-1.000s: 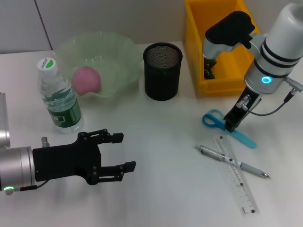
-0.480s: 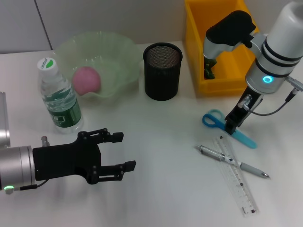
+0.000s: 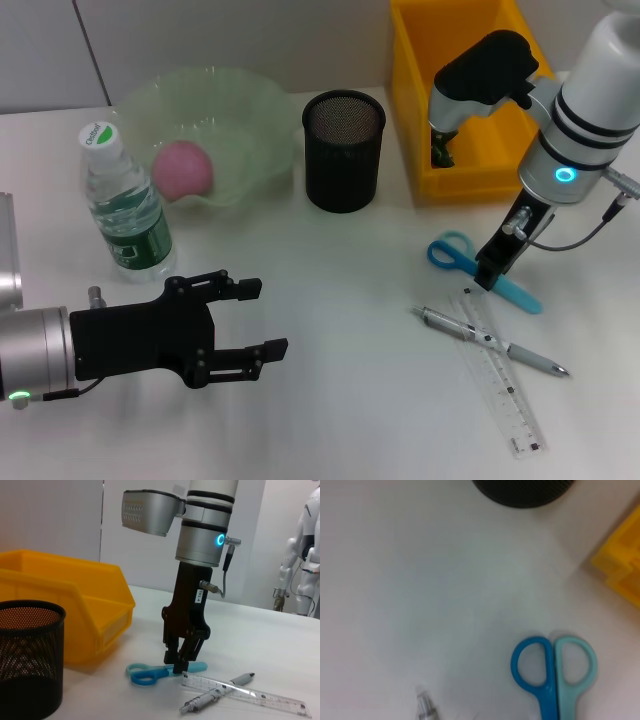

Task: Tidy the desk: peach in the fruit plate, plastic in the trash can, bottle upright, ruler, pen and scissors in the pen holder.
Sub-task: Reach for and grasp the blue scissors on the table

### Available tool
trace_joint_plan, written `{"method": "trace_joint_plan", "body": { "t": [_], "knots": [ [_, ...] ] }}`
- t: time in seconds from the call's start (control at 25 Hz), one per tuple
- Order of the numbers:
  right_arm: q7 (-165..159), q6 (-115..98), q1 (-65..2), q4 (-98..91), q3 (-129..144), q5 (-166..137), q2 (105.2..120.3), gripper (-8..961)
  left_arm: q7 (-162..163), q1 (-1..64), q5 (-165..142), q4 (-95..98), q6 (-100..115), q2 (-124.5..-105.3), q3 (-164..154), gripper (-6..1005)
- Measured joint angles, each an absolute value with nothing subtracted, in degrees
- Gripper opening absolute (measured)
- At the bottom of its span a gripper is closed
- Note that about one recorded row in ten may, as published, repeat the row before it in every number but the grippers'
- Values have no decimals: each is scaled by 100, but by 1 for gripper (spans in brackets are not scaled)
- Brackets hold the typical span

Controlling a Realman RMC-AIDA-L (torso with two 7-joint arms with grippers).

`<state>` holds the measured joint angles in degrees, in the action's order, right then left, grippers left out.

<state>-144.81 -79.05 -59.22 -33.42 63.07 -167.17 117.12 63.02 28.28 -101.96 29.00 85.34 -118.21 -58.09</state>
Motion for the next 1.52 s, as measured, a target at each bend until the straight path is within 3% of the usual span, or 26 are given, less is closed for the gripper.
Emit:
{"method": "trace_joint_plan", "body": {
  "t": [1.52],
  "knots": [
    [-14342,-7838,-5879,-3295,6371,-16717,11724,284,6302,2873,-10195,2900,8508,-11821,-5809,784]
  ]
}}
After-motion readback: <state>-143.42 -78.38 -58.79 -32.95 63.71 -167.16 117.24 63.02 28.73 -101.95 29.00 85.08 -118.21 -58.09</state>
